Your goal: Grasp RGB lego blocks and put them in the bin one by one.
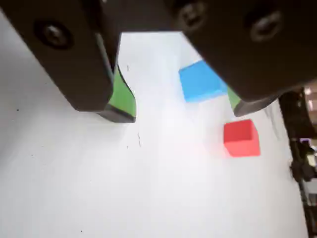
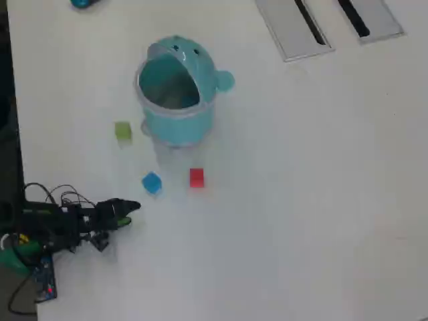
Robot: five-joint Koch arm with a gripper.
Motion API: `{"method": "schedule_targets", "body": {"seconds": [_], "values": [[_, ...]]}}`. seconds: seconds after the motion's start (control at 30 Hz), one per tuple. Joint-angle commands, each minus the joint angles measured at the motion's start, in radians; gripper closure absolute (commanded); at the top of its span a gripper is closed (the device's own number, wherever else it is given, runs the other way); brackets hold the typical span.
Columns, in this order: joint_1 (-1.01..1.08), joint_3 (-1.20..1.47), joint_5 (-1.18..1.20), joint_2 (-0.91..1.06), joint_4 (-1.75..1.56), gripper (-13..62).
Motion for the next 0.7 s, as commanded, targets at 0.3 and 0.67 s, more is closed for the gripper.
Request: {"method": "schedule_targets", "body": {"seconds": [0.3, 0.67], "values": [[0.038, 0.066, 0.014, 0.067, -0.038, 14.9], [0.049, 0.064, 0.006, 0.067, -0.258, 14.9]]}}
